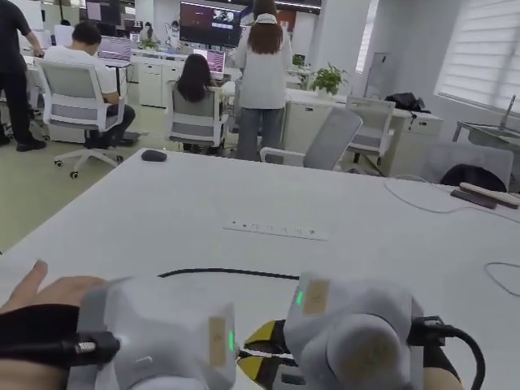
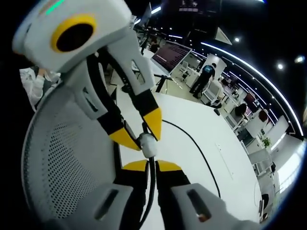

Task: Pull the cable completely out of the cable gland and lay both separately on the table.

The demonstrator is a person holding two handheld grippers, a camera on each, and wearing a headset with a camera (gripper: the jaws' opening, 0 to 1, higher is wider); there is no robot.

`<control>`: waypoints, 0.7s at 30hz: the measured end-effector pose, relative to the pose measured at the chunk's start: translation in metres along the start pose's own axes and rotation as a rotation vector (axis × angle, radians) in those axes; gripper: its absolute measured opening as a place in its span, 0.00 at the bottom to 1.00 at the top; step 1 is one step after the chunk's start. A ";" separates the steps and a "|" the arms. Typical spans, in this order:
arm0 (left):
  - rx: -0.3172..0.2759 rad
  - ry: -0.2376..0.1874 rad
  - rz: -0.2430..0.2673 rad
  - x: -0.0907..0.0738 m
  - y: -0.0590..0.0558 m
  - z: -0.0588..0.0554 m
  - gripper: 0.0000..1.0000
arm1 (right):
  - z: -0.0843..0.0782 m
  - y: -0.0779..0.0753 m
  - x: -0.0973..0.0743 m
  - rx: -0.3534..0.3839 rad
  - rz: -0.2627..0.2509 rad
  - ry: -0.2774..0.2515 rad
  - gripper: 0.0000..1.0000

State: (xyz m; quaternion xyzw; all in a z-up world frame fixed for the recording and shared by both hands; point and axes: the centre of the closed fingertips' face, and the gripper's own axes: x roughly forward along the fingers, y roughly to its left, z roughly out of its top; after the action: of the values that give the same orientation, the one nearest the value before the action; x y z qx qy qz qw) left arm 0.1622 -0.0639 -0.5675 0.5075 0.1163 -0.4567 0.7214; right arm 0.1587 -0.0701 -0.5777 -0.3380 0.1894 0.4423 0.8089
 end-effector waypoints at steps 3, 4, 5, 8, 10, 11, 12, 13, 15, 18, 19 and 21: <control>-0.003 -0.005 -0.006 0.001 -0.001 0.000 0.16 | -0.002 0.000 -0.001 0.004 0.005 -0.002 0.04; -0.002 -0.006 -0.007 0.001 -0.001 0.001 0.16 | -0.002 -0.001 -0.001 0.011 0.006 -0.006 0.04; -0.005 -0.009 -0.006 0.001 -0.001 0.001 0.16 | -0.002 -0.001 -0.001 0.015 0.006 -0.007 0.04; -0.012 -0.015 -0.004 0.001 0.000 0.002 0.16 | -0.002 -0.001 -0.002 -0.001 0.008 -0.015 0.04; -0.012 -0.017 -0.005 0.001 0.000 0.002 0.16 | -0.002 -0.001 -0.003 0.002 0.010 -0.015 0.03; -0.014 -0.019 -0.005 0.000 0.000 0.002 0.16 | -0.002 -0.001 -0.003 0.008 0.013 -0.016 0.04; -0.016 -0.021 -0.006 0.000 0.000 0.002 0.16 | -0.002 -0.001 -0.003 0.009 0.014 -0.017 0.04; -0.019 -0.020 -0.006 0.000 0.000 0.002 0.16 | -0.002 -0.001 -0.002 0.010 0.015 -0.018 0.04; -0.016 -0.010 -0.001 0.000 0.001 -0.001 0.16 | -0.009 -0.002 -0.002 -0.006 0.010 0.018 0.03; -0.023 -0.005 0.003 -0.001 0.004 -0.005 0.16 | -0.013 -0.004 -0.003 0.006 0.010 0.017 0.03; -0.025 -0.004 0.006 -0.001 0.004 -0.006 0.16 | -0.014 -0.005 -0.004 0.015 0.010 0.016 0.03; -0.033 -0.002 0.012 -0.001 0.007 -0.008 0.16 | -0.016 -0.006 -0.004 0.012 0.006 0.022 0.03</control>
State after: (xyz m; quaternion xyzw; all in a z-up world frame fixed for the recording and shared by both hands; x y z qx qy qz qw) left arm 0.1697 -0.0561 -0.5659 0.4958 0.1199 -0.4507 0.7326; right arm 0.1614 -0.0861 -0.5838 -0.3373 0.2018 0.4400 0.8074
